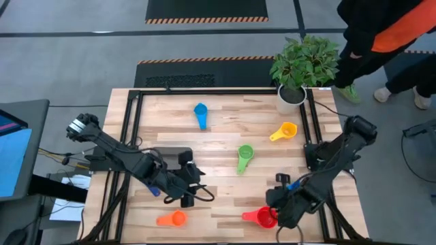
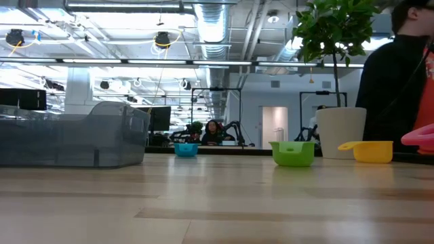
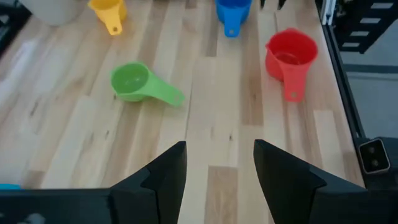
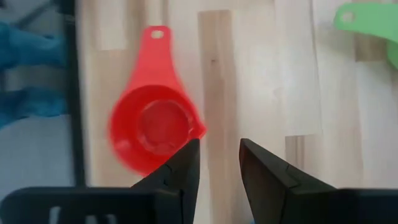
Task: Nest measuring cups in basket
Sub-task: Put the red measuring cup into the black bin
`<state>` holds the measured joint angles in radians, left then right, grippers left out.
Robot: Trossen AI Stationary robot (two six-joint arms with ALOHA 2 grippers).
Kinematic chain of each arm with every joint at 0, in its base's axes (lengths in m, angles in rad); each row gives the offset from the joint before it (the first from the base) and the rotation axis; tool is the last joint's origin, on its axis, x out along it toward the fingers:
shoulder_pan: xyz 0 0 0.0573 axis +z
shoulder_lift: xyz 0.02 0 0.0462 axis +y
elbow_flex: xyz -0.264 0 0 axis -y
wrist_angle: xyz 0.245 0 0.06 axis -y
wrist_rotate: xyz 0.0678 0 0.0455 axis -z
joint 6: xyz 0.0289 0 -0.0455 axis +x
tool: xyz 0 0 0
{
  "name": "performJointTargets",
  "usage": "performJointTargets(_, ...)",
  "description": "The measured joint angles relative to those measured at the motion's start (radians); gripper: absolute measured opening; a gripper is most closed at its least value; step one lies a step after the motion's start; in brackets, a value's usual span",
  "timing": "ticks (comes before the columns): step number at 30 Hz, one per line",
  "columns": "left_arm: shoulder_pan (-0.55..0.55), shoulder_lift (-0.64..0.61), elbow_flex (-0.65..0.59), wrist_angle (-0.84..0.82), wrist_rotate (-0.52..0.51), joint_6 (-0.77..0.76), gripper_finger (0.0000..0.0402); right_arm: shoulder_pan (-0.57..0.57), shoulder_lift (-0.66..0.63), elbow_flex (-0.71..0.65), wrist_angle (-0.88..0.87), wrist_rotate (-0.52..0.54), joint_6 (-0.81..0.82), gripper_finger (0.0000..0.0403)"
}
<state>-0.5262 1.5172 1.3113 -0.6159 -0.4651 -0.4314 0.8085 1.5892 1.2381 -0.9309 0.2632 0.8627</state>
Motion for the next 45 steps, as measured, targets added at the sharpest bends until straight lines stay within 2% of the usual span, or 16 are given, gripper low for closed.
performJointTargets(5, 0.000, 0.032, 0.000, 0.005, 0.026, -0.036, 0.0177, -0.022, 0.119, 0.000, 0.064, -0.005, 0.001, 0.0133)
performJointTargets(7, 0.000, 0.044, 0.000, 0.005, 0.047, -0.055, 0.0177, -0.034, 0.166, 0.000, 0.098, -0.053, 0.001, 0.0135)
performJointTargets(10, 0.000, 0.048, 0.000, 0.009, 0.077, -0.064, 0.0177, -0.058, 0.222, 0.015, 0.097, -0.289, -0.020, 0.0139)
performJointTargets(12, -0.003, 0.051, 0.000, 0.002, 0.086, -0.065, 0.0177, -0.074, 0.237, 0.032, 0.107, -0.450, -0.122, 0.0142)
performJointTargets(13, -0.003, 0.051, 0.000, 0.002, 0.087, -0.064, 0.0177, -0.080, 0.239, 0.046, 0.111, -0.473, -0.144, 0.0143)
performJointTargets(15, -0.004, 0.051, 0.000, 0.006, 0.088, -0.060, 0.0177, -0.090, 0.237, 0.077, 0.095, -0.448, -0.141, 0.0144)
performJointTargets(21, -0.003, 0.051, 0.000, 0.007, 0.086, -0.060, 0.0177, -0.114, 0.169, 0.110, 0.050, -0.257, -0.080, 0.0146)
performJointTargets(29, -0.003, 0.051, 0.000, 0.009, 0.085, -0.056, 0.0177, -0.131, 0.123, 0.111, 0.118, -0.283, 0.124, 0.0135)
performJointTargets(40, 0.000, 0.050, 0.000, 0.009, 0.058, -0.047, 0.0177, -0.144, 0.133, 0.109, 0.144, -0.291, 0.082, 0.0138)
performJointTargets(45, 0.000, 0.050, 0.000, 0.009, 0.058, -0.047, 0.0177, -0.141, 0.133, 0.109, 0.093, -0.306, 0.128, 0.0140)
